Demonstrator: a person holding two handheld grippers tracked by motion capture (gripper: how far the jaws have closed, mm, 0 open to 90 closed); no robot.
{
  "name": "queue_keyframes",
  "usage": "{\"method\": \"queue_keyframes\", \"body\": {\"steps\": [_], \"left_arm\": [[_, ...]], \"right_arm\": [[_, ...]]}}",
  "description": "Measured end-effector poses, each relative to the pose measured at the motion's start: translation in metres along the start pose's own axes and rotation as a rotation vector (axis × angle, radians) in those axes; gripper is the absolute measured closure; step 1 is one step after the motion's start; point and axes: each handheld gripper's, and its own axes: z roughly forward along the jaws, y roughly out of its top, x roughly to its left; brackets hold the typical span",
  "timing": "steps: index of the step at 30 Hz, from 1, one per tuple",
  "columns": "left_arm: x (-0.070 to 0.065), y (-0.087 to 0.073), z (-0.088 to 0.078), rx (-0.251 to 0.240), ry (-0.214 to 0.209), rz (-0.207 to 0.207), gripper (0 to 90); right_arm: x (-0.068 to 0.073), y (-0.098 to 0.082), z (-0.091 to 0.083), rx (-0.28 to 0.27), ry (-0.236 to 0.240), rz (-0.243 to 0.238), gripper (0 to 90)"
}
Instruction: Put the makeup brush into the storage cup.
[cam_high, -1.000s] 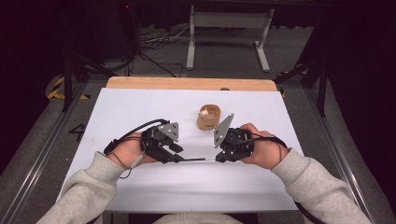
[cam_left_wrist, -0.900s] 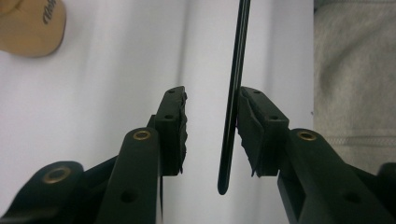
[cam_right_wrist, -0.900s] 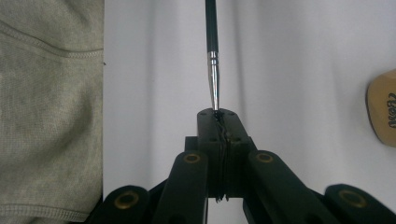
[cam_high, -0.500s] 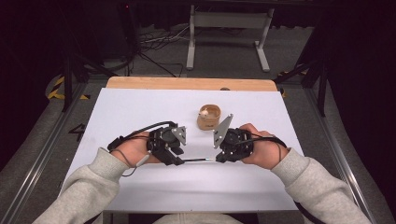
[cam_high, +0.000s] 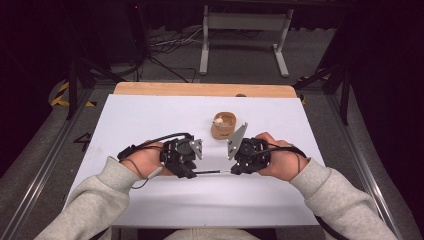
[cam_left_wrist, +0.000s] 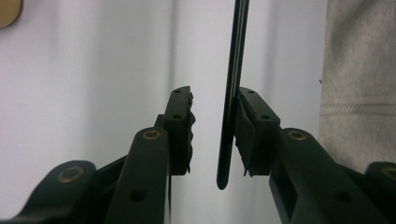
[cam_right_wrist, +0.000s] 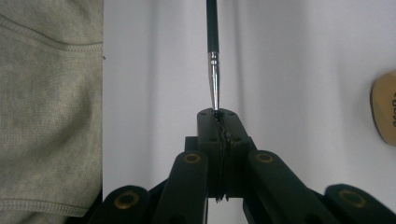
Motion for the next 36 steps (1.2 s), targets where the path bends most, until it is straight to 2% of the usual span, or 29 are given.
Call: {"method": "queue_keyframes", "body": {"steps": [6,9,11,17,26,29,32,36], "left_arm": [[-0.0022,0.0014,0.0017,0.018,0.002,0.024,75.6],[-0.0033,0.0016,0.0027,0.017,-0.001,0.024,76.9],[-0.0036,0.0019,0.0028,0.024,-0.002,0.040,78.1],[-0.0056,0.0024,0.0042,0.022,0.004,0.043,83.4],[-0.0080,0.0033,0.0082,0.035,0.005,0.062,84.5],[-0.0083,0.0031,0.0081,0.038,0.017,0.062,84.7],[-0.0101,0.0029,0.0069,0.034,0.054,0.066,85.3],[-0.0099,0.0025,0.0048,0.020,0.063,0.069,85.4]], "right_arm": [[-0.0004,0.0010,-0.0001,0.005,0.002,-0.010,89.4],[-0.0003,0.0009,0.0003,0.008,0.003,-0.006,89.4],[-0.0007,0.0010,0.0009,0.003,0.004,-0.012,89.4],[-0.0002,0.0008,0.0012,0.010,0.006,-0.006,89.3],[-0.0002,0.0016,0.0015,0.013,0.005,-0.011,89.1],[-0.0011,0.0019,0.0022,0.008,0.004,-0.018,88.8],[-0.0017,0.0016,0.0026,0.006,-0.004,-0.015,88.1],[-0.0031,0.0006,0.0008,-0.017,-0.004,-0.012,83.1]]}}
